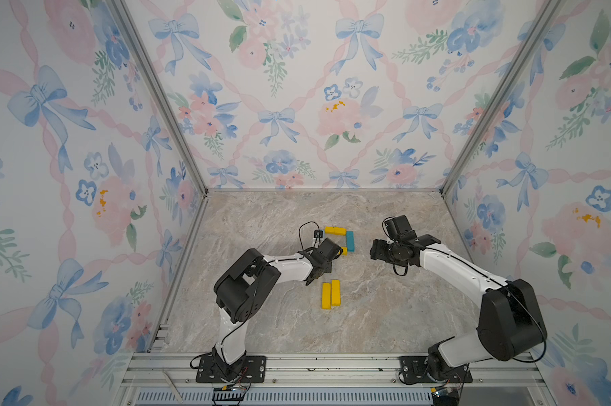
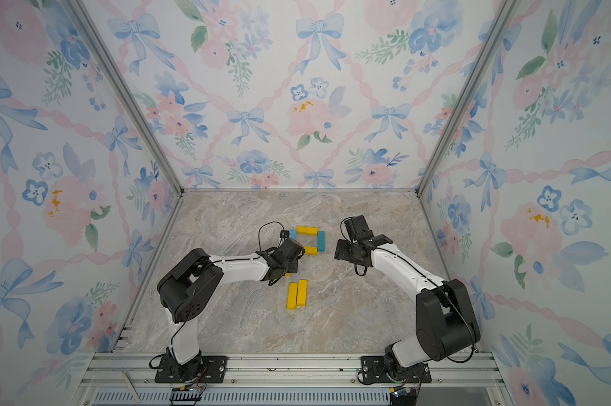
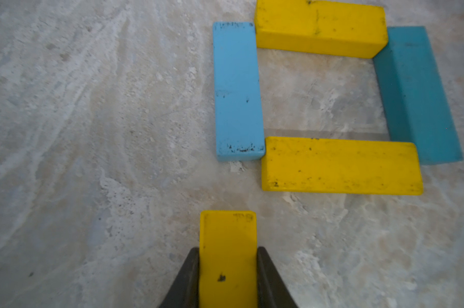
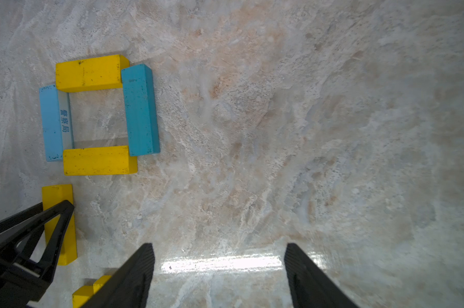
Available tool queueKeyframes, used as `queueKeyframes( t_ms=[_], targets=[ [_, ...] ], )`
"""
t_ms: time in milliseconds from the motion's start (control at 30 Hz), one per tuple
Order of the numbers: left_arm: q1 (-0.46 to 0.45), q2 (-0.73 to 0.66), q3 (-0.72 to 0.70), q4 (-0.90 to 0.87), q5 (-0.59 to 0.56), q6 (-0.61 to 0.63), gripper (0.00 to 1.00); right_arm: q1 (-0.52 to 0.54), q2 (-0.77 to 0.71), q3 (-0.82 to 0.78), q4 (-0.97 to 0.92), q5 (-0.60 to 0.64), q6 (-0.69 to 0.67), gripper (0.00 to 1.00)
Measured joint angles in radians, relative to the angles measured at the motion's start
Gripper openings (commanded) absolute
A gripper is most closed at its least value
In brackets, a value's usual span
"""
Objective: Assemble the number 8 with building blocks
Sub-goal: Assemble the building block at the center of the board.
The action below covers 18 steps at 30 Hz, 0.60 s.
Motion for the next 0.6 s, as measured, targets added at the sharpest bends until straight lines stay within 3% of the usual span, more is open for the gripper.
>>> queueKeyframes(
  t_ms=[600],
  targets=[
    [0.012,0.026,0.046,-0.023,0.010,0.028,0.31,0.000,0.029,0.000,0.005,-0.001,-0.005,0.77]
  ],
)
